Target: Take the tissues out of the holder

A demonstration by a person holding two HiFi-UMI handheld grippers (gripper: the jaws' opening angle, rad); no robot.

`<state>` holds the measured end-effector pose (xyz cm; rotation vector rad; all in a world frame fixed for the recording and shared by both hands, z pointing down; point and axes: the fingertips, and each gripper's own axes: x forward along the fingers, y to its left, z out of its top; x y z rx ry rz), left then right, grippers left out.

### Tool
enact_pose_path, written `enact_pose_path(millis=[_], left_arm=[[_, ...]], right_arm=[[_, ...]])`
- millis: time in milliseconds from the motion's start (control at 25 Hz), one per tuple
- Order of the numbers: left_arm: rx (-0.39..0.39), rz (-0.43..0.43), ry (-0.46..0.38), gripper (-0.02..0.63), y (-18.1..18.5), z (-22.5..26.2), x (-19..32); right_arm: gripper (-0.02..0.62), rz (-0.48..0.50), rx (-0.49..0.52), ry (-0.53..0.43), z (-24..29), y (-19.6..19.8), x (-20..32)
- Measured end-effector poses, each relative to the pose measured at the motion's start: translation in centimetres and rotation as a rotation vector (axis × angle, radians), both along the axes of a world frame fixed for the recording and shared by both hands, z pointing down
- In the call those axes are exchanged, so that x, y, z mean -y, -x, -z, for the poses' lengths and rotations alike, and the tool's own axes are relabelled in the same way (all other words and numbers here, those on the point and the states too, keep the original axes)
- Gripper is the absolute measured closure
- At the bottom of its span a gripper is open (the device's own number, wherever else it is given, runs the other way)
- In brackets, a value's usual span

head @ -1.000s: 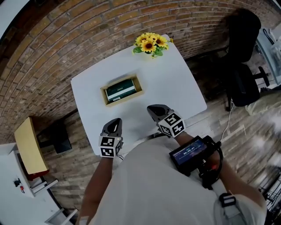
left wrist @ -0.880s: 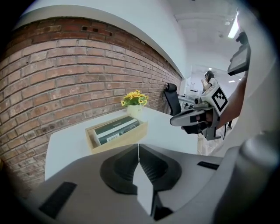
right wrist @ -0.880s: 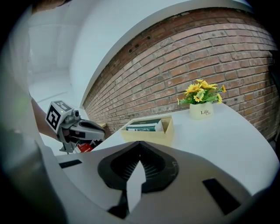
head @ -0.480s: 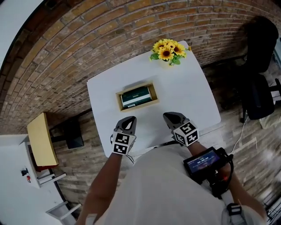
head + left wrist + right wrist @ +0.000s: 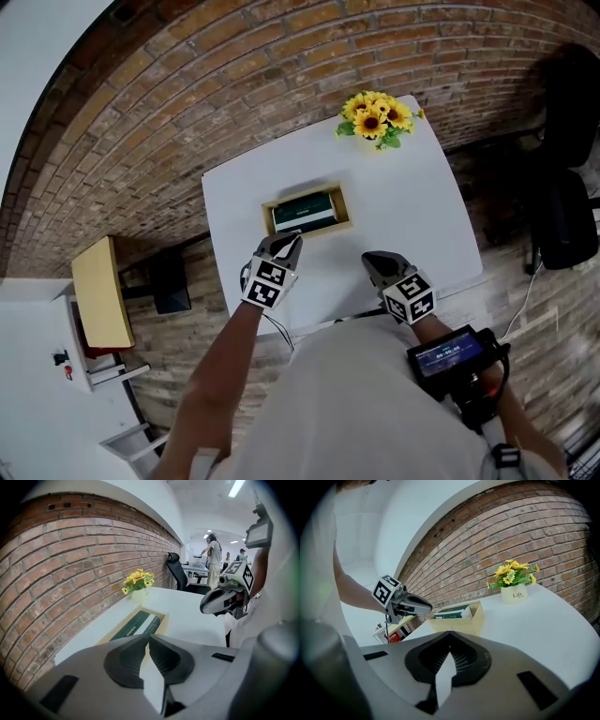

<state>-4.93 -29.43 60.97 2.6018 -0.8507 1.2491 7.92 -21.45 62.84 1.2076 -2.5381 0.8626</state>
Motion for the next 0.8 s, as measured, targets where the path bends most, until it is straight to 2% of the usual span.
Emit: enact_pose_path(millis=[400,600,800], left_arm=[[0.153,-0.172,0.097,0.592,0.1,-1.4,3.1],[0.173,-0.287,0.175,0.492,-0.9,-2.0,3.7],[0.243,-0.375,0.215,0.404,-1.0,-2.9,4.8]], right_arm=[[0.59,-0.019,0.009,0.021,-0.4,-0.4,-0.9],[0.59,-0.039,0.01,0.036,-0.8,-1.1,-1.4],[0.591,-0.074,0.011,0.05,-1.1,-2.0,-1.7]])
